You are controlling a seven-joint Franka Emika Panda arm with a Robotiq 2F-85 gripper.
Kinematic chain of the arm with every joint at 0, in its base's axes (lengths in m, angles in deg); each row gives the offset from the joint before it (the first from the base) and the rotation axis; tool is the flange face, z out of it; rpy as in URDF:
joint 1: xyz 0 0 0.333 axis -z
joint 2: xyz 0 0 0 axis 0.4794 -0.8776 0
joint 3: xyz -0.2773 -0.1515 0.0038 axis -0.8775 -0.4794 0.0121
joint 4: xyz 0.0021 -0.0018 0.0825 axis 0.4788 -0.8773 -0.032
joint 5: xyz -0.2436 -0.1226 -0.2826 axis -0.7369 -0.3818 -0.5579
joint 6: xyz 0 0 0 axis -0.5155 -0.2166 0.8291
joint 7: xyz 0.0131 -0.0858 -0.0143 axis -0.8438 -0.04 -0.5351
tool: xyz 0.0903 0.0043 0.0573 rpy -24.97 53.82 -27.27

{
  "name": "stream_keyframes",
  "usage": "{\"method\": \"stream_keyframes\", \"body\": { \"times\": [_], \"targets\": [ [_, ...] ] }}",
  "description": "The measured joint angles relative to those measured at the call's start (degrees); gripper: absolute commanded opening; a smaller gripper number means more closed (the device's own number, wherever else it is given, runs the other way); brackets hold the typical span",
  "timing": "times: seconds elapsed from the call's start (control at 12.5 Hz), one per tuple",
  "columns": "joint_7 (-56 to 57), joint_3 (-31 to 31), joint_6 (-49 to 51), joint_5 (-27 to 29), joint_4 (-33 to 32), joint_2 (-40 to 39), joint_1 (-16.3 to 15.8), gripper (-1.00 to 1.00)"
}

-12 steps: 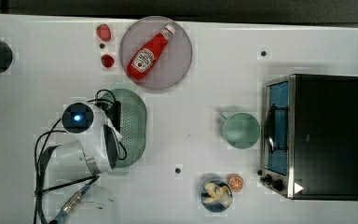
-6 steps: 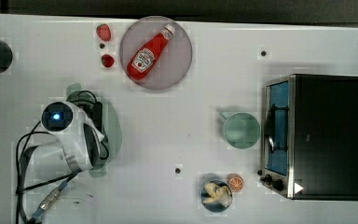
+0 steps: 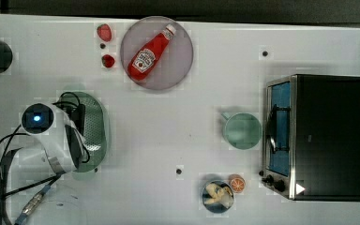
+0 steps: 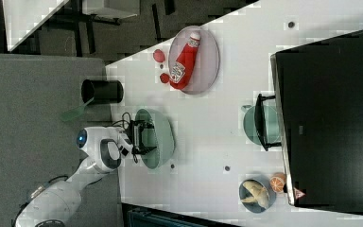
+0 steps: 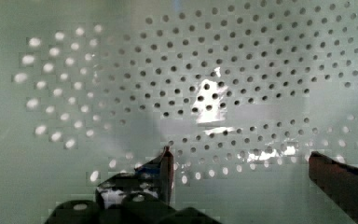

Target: Drag strainer right to left.

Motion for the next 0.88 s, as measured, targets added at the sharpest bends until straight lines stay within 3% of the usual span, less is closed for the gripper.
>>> {"method": "stream_keyframes", "body": {
  "times": [0.64, 0.88],
  "targets": [
    [-1.29, -1.7, -1.62, 0.21, 5.04, -2.49, -5.82, 1.0],
    [-1.12, -1.82, 1.23, -0.83, 5.32, -1.99, -6.24, 1.0]
  ]
}}
